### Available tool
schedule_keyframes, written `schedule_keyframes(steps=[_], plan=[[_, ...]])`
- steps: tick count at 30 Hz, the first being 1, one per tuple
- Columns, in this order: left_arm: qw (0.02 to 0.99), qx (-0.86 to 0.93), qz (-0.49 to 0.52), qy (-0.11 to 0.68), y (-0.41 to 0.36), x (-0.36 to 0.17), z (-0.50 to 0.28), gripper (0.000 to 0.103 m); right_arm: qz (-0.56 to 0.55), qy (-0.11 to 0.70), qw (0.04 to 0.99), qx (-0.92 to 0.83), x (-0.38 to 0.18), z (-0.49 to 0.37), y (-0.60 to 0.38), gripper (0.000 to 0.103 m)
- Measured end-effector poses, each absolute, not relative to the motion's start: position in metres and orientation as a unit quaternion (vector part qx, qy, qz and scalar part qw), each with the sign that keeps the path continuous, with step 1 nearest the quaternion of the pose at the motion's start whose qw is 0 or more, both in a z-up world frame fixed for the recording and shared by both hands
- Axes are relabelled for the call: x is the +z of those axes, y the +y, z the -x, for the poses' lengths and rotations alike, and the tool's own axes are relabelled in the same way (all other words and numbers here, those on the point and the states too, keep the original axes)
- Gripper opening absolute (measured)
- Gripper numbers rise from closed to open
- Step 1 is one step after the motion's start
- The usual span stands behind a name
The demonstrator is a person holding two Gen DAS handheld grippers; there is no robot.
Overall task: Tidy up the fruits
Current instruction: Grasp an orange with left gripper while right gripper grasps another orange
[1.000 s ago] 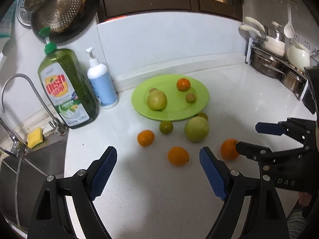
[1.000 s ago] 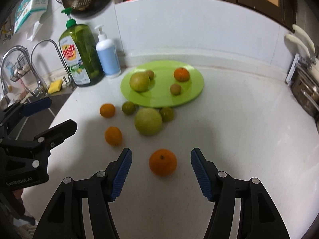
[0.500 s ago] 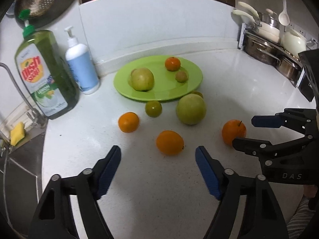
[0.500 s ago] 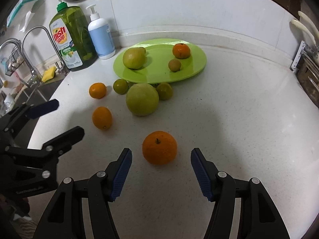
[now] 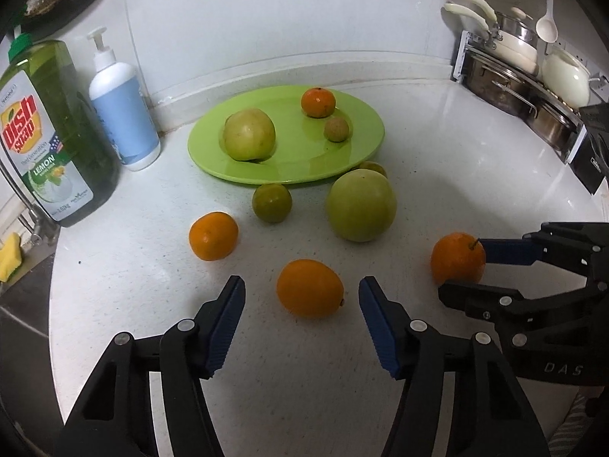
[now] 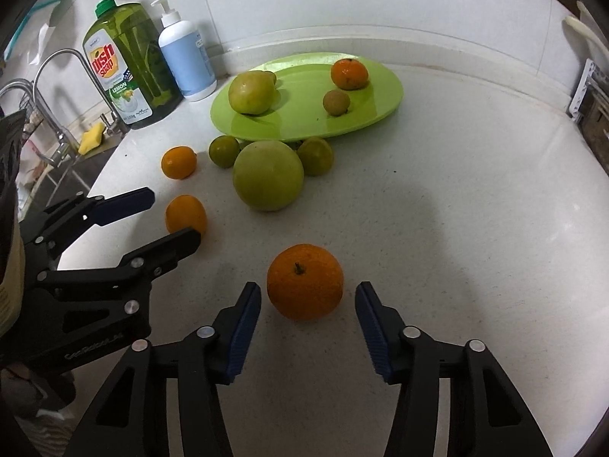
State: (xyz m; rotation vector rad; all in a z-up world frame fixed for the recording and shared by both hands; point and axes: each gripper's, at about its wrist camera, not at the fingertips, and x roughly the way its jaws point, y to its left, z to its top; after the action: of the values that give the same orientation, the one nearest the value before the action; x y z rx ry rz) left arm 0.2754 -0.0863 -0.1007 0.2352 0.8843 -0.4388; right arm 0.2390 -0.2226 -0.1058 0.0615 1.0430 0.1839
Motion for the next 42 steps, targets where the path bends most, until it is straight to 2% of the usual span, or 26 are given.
schedule_keyframes(steps=[6, 11, 31, 42], plan=[[0.871, -0.209, -0.109, 0.431, -0.089, -0.106, -0.279, 0.051, -0.037, 0.498, 0.861, 0.093, -0.108, -0.243, -0.223, 0.046], [0.868, -0.211, -0.111, 0.435, -0.091, -0.108, -0.280, 0.038, -0.043, 0.500, 0.860, 0.096, -0.110, -0.245, -0.223, 0.042], [0.873, -0.210, -0.102, 0.428, -0.089, -0.096, -0.269, 0.038, -0.041, 0.486, 0.868, 0.095, -0.104, -0.241, -0.223, 0.042], [0.889, -0.211, -0.092, 0.396, -0.085, -0.062, -0.263, 0.038, -0.045, 0.450, 0.887, 0.096, -0.077, -0.239, -0.229, 0.042]])
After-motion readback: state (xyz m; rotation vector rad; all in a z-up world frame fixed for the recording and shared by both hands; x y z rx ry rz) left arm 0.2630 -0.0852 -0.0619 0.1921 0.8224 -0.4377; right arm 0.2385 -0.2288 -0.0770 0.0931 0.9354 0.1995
